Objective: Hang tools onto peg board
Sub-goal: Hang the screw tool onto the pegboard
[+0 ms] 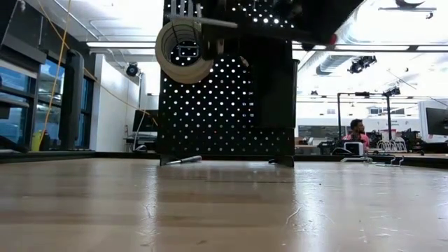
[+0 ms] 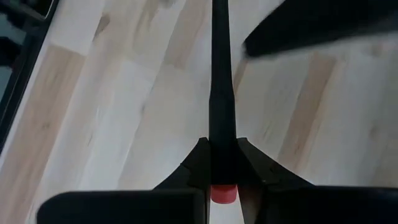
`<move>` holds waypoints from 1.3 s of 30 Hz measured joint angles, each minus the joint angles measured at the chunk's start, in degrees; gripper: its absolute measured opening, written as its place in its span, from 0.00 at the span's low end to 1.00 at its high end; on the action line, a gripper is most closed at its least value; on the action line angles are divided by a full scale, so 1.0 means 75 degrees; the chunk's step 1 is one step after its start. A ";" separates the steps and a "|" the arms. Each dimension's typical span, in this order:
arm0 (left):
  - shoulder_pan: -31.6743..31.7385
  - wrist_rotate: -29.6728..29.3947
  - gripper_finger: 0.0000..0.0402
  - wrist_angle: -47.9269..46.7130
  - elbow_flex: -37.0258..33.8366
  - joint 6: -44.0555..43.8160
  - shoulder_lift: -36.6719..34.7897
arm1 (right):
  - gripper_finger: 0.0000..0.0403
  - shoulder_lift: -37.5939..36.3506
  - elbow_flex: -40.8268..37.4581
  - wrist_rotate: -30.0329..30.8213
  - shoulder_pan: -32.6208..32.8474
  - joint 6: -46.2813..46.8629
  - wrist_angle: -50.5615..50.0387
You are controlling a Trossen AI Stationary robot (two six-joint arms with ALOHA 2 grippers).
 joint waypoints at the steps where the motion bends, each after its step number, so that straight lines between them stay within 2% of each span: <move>1: 0.0000 -0.0003 0.59 0.0001 0.0000 -0.0056 0.0055 | 0.08 -0.0008 0.0001 0.0096 0.0000 0.0002 0.0074; 14: -0.0006 -0.0026 0.59 -0.0501 0.0001 -0.0099 0.0145 | 0.08 -0.0020 0.0803 0.0306 -0.0002 -0.0403 0.0008; 16: -0.0006 -0.0032 0.56 -0.0581 0.0000 -0.0127 0.0145 | 0.08 -0.0020 0.0890 0.0427 -0.0024 -0.0406 -0.0027; 19: -0.0006 -0.0029 0.40 -0.0745 0.0003 -0.0191 0.0145 | 0.08 -0.0020 0.0927 0.0452 -0.0036 -0.0404 -0.0128; 22: -0.0014 0.0013 0.11 -0.0724 0.0003 -0.0254 0.0145 | 0.09 -0.0020 0.0927 0.0535 -0.0041 -0.0510 -0.0221; 23: -0.0017 -0.0010 0.06 -0.0713 0.0013 -0.0248 0.0145 | 0.11 -0.0020 0.0927 0.0551 -0.0041 -0.0514 -0.0225; 27: 0.0007 -0.0055 0.02 -0.0725 0.0015 -0.0132 0.0143 | 0.27 -0.0030 0.0956 0.0547 -0.0019 0.0003 -0.0527; 32: -0.0020 -0.0105 0.01 -0.1690 0.0015 0.0372 -0.0065 | 0.43 -0.0067 0.1717 0.0850 0.0111 0.0596 -0.2263; 36: -0.0027 -0.0159 0.01 -0.2395 0.0002 0.0813 -0.0336 | 0.48 -0.0067 0.2436 0.0919 0.0230 0.1275 -0.3450; 39: -0.0152 -0.0774 0.01 -0.2461 -0.0003 0.1042 -0.0862 | 0.48 -0.0395 0.2507 0.1336 0.0519 0.2123 -0.3751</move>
